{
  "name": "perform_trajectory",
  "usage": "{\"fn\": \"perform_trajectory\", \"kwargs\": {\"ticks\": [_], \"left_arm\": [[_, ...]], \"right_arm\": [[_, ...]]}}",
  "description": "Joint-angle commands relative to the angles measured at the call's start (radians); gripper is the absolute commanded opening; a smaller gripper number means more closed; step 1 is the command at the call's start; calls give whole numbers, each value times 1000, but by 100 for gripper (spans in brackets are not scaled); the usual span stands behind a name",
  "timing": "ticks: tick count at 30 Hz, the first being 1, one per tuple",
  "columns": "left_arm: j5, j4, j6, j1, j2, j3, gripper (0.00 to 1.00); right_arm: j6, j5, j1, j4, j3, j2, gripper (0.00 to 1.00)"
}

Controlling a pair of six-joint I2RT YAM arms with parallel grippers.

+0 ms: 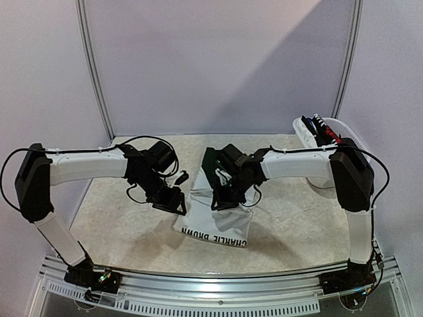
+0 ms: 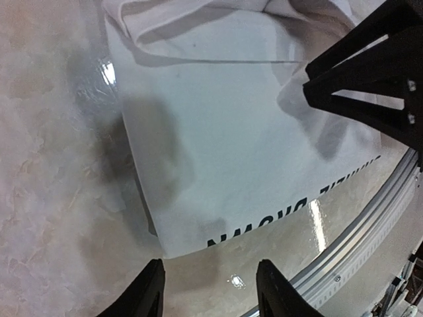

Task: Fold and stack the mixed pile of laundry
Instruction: Smooth out the 2/3-rectangle-folded T-shirt at the center of the board.

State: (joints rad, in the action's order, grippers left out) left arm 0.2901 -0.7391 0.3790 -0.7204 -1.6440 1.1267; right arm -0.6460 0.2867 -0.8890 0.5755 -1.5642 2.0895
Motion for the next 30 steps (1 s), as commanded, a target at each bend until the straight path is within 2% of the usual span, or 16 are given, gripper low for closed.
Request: {"fn": "perform_trajectory", "kwargs": {"ticks": [1,18,25,30], "left_arm": [[25,37,14,-23,-41,33,46],[-5,23,64,-34,-10,1,43],[-20,-17,59,-39,8,15,42],[-33,-55,40,-45,13,45,42]], "right_arm": [[6,-38,-1,51,-34,45,20],[24,-228,60,164,-101,94,15],[75,-327,95,222,-243,137,16],[85,-344,139,268,-357,184,16]]}}
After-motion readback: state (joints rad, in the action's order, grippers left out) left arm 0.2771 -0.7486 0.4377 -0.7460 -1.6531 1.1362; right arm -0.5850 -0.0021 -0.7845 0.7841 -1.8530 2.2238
